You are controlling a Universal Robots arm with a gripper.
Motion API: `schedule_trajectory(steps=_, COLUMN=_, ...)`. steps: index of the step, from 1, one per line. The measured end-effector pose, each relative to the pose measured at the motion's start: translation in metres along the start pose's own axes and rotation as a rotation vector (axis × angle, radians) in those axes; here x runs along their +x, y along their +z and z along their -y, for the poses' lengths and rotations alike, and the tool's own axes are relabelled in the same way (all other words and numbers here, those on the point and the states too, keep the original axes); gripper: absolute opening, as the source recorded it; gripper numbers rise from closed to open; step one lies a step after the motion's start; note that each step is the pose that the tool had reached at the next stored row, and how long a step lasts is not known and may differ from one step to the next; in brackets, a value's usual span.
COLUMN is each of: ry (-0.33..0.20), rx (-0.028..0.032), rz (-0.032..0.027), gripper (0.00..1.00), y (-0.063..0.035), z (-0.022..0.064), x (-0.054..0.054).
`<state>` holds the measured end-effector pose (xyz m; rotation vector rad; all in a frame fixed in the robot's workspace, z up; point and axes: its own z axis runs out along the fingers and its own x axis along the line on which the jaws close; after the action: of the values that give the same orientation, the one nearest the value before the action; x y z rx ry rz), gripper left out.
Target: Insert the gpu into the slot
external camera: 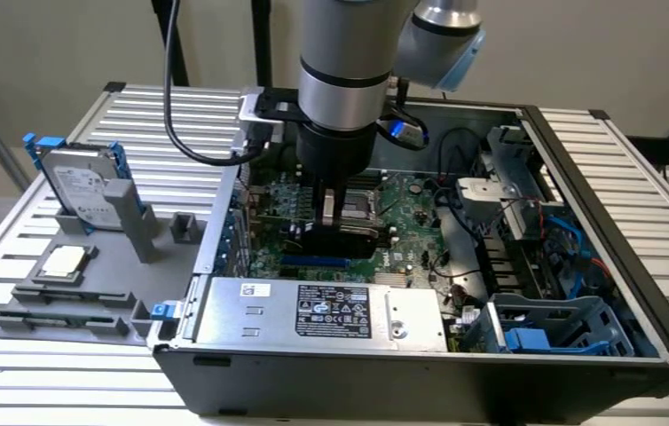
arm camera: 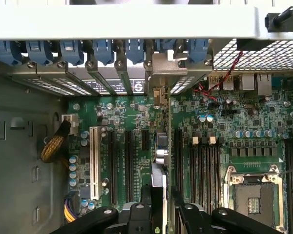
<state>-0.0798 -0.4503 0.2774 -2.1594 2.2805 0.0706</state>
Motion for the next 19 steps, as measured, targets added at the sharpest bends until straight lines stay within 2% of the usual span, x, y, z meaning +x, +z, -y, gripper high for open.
schedule_trajectory(steps=11, ry=-0.006, rx=-0.0002, rz=-0.0001, gripper=0.26, y=0.0026, z=-0.002, x=-0.0012)
schedule_trajectory(steps=19, ry=-0.019, rx=-0.0009, rz=-0.0007, gripper=0.26, y=0.0084, z=-0.0028, x=-0.001)
